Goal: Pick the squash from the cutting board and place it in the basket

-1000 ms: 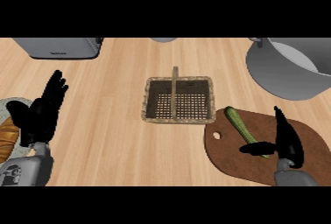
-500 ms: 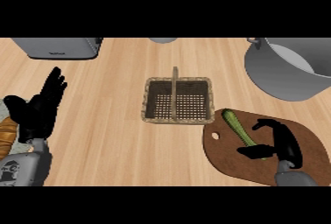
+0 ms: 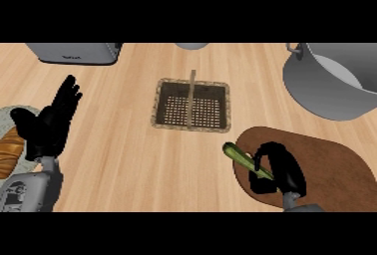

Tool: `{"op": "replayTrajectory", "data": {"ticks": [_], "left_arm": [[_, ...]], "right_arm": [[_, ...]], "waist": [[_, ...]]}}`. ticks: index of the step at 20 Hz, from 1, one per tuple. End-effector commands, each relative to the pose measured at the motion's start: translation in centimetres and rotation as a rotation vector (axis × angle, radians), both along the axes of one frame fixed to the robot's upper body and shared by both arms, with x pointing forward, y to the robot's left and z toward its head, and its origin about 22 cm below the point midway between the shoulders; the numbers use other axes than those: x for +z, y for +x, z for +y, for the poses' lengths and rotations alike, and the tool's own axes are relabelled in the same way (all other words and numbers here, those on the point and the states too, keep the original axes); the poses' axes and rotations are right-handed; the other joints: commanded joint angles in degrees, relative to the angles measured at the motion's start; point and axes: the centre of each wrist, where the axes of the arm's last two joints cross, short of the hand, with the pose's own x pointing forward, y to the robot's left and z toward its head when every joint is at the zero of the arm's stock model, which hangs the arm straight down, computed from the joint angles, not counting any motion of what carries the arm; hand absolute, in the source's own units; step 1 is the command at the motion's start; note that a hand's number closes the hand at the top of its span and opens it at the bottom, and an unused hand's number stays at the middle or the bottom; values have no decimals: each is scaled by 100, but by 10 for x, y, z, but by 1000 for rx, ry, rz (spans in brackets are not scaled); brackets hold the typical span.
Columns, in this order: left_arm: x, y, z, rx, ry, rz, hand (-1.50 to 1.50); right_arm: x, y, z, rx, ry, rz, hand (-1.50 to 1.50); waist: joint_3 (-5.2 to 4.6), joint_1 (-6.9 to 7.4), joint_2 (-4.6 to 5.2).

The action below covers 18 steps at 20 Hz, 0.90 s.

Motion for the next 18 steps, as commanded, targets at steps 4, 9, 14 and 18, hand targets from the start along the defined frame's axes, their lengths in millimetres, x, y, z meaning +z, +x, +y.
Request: {"op": "replayTrajectory", "data": {"ticks": [4,9,14,18], "left_arm": [[-2,6,-15,-62,-10,-4,0],[1,7,-5,0,2,5,0],[-3,3,1,27,-8,4,0],[-8,-9,9,43,3,3,0]], "right_arm": [[-8,-67,137,604,46,69,150],[19,-143,186,650,305,-42,150],[57,-197,208,604,537,-185,150],[101,-218,208,582,596,-262,150]], "waist": [[232,427,167],[251,112,96],[236,-96,93],[223,-131,83]]}}
